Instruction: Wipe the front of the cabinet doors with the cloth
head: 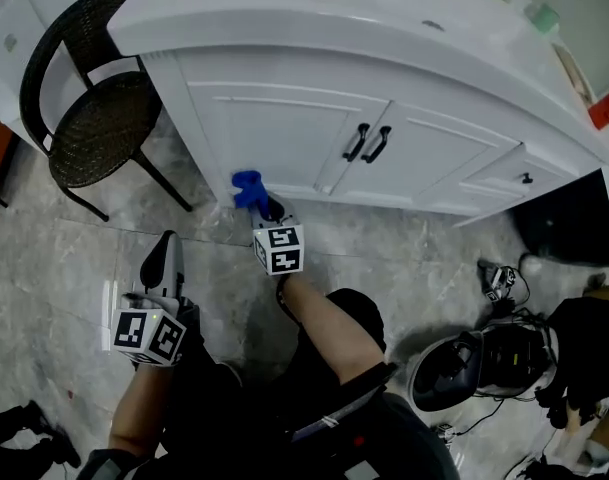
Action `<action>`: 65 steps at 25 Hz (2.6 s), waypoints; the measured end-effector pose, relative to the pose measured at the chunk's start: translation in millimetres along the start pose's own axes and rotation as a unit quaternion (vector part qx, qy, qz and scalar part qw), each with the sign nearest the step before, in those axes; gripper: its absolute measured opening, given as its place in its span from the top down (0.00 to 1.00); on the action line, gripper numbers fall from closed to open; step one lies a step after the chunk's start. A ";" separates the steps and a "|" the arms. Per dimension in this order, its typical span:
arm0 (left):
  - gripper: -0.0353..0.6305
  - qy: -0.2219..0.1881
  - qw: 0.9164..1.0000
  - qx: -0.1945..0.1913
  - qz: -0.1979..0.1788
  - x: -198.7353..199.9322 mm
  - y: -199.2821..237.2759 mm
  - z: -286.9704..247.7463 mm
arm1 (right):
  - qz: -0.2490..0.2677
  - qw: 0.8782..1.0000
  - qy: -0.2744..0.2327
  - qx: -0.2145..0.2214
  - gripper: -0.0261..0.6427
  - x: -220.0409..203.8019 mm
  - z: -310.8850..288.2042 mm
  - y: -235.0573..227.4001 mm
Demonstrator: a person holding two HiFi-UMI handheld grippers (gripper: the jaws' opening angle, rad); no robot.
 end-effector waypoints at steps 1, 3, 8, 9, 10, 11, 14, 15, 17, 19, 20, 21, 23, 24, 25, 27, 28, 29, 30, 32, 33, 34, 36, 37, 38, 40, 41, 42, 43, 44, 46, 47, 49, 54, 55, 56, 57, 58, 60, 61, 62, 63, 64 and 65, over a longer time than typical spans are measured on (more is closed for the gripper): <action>0.94 0.000 1.000 0.011 -0.002 1.4 3.8 6.3 | 0.004 1.000 0.004 0.014 0.88 -1.8 -10.5 8.0; 0.94 0.000 0.999 0.035 -0.009 5.2 11.5 19.7 | 0.015 0.999 0.013 0.033 0.88 -5.7 -31.8 20.7; 0.94 -0.006 0.995 0.090 -0.037 13.8 34.0 54.8 | 0.050 0.997 0.044 0.048 0.88 -11.3 -75.5 35.5; 0.94 -0.006 0.994 0.097 -0.039 14.3 38.5 59.1 | 0.058 0.996 0.051 0.047 0.88 -12.2 -81.9 34.0; 0.94 -0.004 0.994 0.104 -0.040 14.5 42.3 62.4 | 0.066 0.995 0.057 0.044 0.88 -12.7 -86.7 31.1; 0.94 -0.002 0.993 0.109 -0.039 14.6 44.9 65.0 | 0.073 0.995 0.062 0.040 0.88 -13.1 -89.3 27.6; 0.94 0.002 0.993 0.111 -0.039 14.1 46.7 66.4 | 0.079 0.994 0.069 0.027 0.88 -14.3 -84.7 16.7; 0.94 0.002 0.993 0.107 -0.040 13.7 46.1 64.0 | 0.076 0.994 0.069 0.023 0.88 -14.8 -80.9 13.3; 0.94 0.003 0.995 0.091 -0.041 13.4 42.9 55.9 | 0.067 0.995 0.069 0.013 0.88 -16.5 -72.9 4.9; 0.94 0.002 0.997 0.071 -0.039 13.2 37.5 45.5 | 0.060 0.996 0.071 -0.001 0.88 -19.9 -63.7 -7.9; 0.94 0.002 0.997 0.060 -0.038 12.4 34.5 39.6 | 0.059 0.995 0.074 -0.010 0.88 -22.3 -58.1 -15.9; 0.94 0.002 0.998 0.050 -0.036 10.6 31.7 33.2 | 0.060 0.995 0.078 -0.019 0.88 -24.9 -51.4 -25.0; 0.94 0.006 0.999 0.032 -0.034 5.2 26.2 20.0 | 0.064 0.993 0.088 -0.039 0.88 -29.5 -34.7 -45.2; 0.94 0.009 0.999 0.023 -0.033 2.3 22.6 14.0 | 0.064 0.992 0.092 -0.051 0.88 -31.4 -24.4 -56.0; 0.94 0.011 0.999 0.015 -0.031 -0.3 18.2 8.5 | 0.060 0.992 0.095 -0.064 0.88 -33.1 -12.8 -67.6; 0.94 0.013 1.000 -0.004 -0.028 -3.8 7.9 -1.3 | 0.049 0.989 0.098 -0.096 0.88 -34.1 11.8 -91.2; 0.94 0.012 0.999 -0.014 -0.027 -4.4 3.1 -5.8 | 0.045 0.988 0.098 -0.113 0.88 -33.8 23.5 -101.8; 0.94 0.012 0.999 -0.023 -0.026 -4.7 -1.5 -9.6 | 0.041 0.986 0.099 -0.128 0.88 -33.9 34.6 -111.0; 0.94 0.012 0.999 -0.031 -0.023 -5.1 -5.9 -12.8 | 0.038 0.984 0.101 -0.141 0.88 -34.4 45.3 -118.8; 0.94 0.015 0.999 -0.046 -0.016 -7.1 -14.3 -18.2 | 0.034 0.980 0.108 -0.162 0.88 -34.7 65.2 -131.4; 0.94 0.017 0.998 -0.053 -0.014 -8.8 -18.7 -21.3 | 0.032 0.978 0.112 -0.172 0.88 -34.0 74.7 -136.7; 0.94 0.019 0.998 -0.061 -0.014 -10.9 -23.1 -25.0 | 0.029 0.976 0.114 -0.181 0.88 -33.1 84.3 -141.1; 0.94 0.024 0.997 -0.073 -0.018 -15.9 -29.8 -32.9 | 0.023 0.975 0.114 -0.189 0.88 -31.9 101.5 -145.5; 0.94 0.026 0.997 -0.076 -0.020 -18.2 -31.7 -36.2 | 0.019 0.976 0.111 -0.188 0.88 -31.5 107.8 -145.3; 0.94 0.028 0.996 -0.077 -0.021 -20.1 -33.3 -39.1 | 0.016 0.976 0.107 -0.187 0.88 -30.5 112.8 -144.5; 0.94 0.030 0.996 -0.081 -0.023 -23.3 -37.3 -44.5 | 0.011 0.977 0.092 -0.190 0.88 -25.0 123.4 -143.2; 0.94 0.031 0.996 -0.086 -0.025 -24.5 -40.2 -47.3 | 0.008 0.977 0.083 -0.196 0.88 -20.6 130.4 -142.7; 0.94 0.033 0.995 -0.093 -0.027 -25.2 -43.4 -50.1 | 0.004 0.976 0.072 -0.205 0.88 -15.1 138.6 -141.5; 0.94 0.036 0.994 -0.102 -0.031 -25.4 -46.4 -52.8 | -0.002 0.975 0.061 -0.212 0.88 -7.9 147.2 -139.1; 0.94 0.038 0.993 -0.110 -0.037 -24.8 -48.7 -55.1 | -0.009 0.975 0.049 -0.214 0.88 1.5 155.1 -135.0; 0.94 0.040 0.991 -0.119 -0.054 -22.0 -50.9 -57.6 | -0.019 0.979 0.020 -0.200 0.88 27.6 167.7 -122.0; 0.94 0.038 0.990 -0.119 -0.062 -19.8 -50.7 -57.4 | -0.020 0.983 0.002 -0.184 0.88 43.6 173.1 -113.6; 0.94 0.028 0.990 -0.115 -0.078 -14.1 -48.3 -54.6 | -0.017 0.988 -0.044 -0.149 0.88 79.5 183.5 -96.0; 0.94 0.009 0.991 -0.091 -0.097 5.6 -30.7 -42.4 | 0.003 0.985 -0.154 -0.082 0.88 172.0 199.2 -63.5; 0.94 0.005 0.992 -0.084 -0.098 10.2 -26.0 -39.6 | 0.005 0.984 -0.165 -0.070 0.88 187.0 197.9 -60.4; 0.94 0.001 0.992 -0.077 -0.097 14.4 -21.8 -36.6 | 0.008 0.983 -0.173 -0.061 0.88 199.6 195.6 -58.7; 0.94 -0.003 0.993 -0.070 -0.095 17.8 -18.2 -33.4 | 0.011 0.982 -0.178 -0.055 0.88 209.7 193.0 -58.5; 0.94 -0.007 0.994 -0.064 -0.093 20.4 -15.3 -30.3 | 0.014 0.982 -0.181 -0.055 0.88 217.1 190.3 -59.9; 0.94 -0.013 0.994 -0.056 -0.089 23.5 -10.5 -24.8 | 0.013 0.981 -0.182 -0.063 0.88 225.9 184.5 -66.8; 0.94 -0.015 0.995 -0.052 -0.087 24.1 -8.3 -22.2 | 0.011 0.981 -0.180 -0.068 0.88 228.0 181.6 -70.9; 0.94 -0.015 0.995 -0.049 -0.086 24.3 -6.4 -19.8 | 0.010 0.982 -0.176 -0.072 0.88 229.0 179.1 -74.7; 0.94 -0.015 0.995 -0.047 -0.086 24.3 -4.8 -17.6 | 0.011 0.982 -0.170 -0.076 0.88 229.2 177.3 -77.9; 0.94 -0.013 0.995 -0.047 -0.087 24.5 -3.9 -16.0 | 0.013 0.983 -0.163 -0.079 0.88 228.9 176.5 -80.6; 0.94 -0.012 0.995 -0.048 -0.088 25.0 -3.5 -15.3 | 0.016 0.984 -0.156 -0.081 0.88 228.6 176.8 -83.2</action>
Point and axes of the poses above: the fingertips, and each gripper's own axes: z backward along the fingers, y to its left, x out of its top, the point moved 10 cm from there along z, backward along the fingers, and after that the axes turned 6 degrees about x, right-handed, at the moved point
